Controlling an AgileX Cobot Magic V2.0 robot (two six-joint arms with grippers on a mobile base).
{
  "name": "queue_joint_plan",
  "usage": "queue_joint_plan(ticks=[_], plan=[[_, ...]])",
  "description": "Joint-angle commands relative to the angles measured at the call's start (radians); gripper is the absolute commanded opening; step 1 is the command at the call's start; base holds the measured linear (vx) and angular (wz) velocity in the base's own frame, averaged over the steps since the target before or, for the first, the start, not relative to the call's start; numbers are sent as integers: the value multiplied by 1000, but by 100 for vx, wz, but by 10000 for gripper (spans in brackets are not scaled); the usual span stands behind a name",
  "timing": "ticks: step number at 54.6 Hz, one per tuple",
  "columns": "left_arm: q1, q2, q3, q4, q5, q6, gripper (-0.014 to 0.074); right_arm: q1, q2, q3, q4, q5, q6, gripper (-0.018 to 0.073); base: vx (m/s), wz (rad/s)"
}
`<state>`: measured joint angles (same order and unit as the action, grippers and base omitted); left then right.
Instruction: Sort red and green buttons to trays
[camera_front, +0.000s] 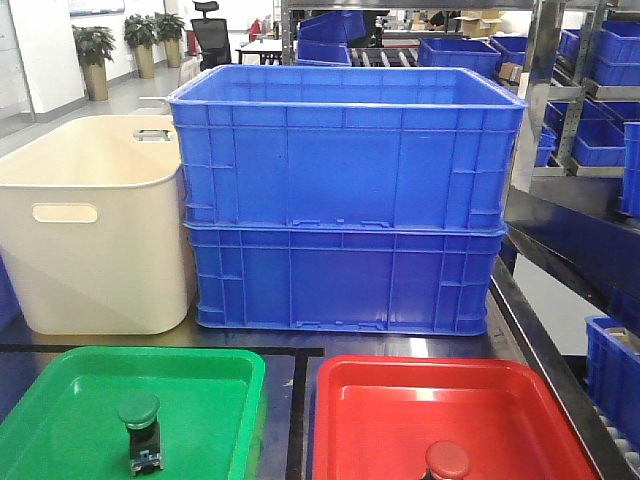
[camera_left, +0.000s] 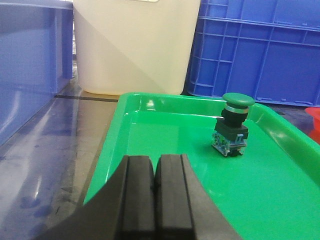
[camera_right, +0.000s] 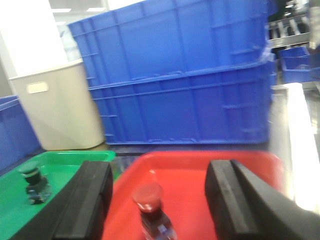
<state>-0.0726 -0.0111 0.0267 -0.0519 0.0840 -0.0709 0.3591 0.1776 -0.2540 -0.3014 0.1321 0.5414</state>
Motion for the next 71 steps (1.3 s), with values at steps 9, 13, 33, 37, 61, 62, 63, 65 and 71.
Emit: queue_joint_plan(ticks=[9, 13, 33, 37, 61, 62, 63, 65, 71], plan=[[-6, -15, -27, 0, -75, -10, -6, -217, -203, 144, 301, 6, -262, 265, 0, 0], [-6, -15, -27, 0, -74, -10, -6, -280, -195, 173, 330, 4, -338, 185, 0, 0], [-6, -15, -27, 0, -73, -10, -6, -452, -200, 302, 286, -92, -393, -13, 0, 0], [-6, -15, -27, 0, -73, -10, -6, -451, -200, 298, 285, -77, -393, -13, 0, 0], [-6, -15, -27, 0, -73, -10, -6, -451, -200, 298, 287, -48, -393, -12, 0, 0], [-6, -15, -27, 0, -73, -10, -6, -451, -200, 298, 287, -48, -393, -12, 0, 0], [-6, -15, -27, 0, -73, -10, -6, -451, -200, 298, 287, -48, -393, -12, 0, 0], [-6, -15, -27, 0, -73, -10, -6, -451, -200, 298, 287, -48, -393, -12, 0, 0], [-6, -15, -27, 0, -73, -10, -6, -451, -200, 298, 287, -48, -393, -12, 0, 0]])
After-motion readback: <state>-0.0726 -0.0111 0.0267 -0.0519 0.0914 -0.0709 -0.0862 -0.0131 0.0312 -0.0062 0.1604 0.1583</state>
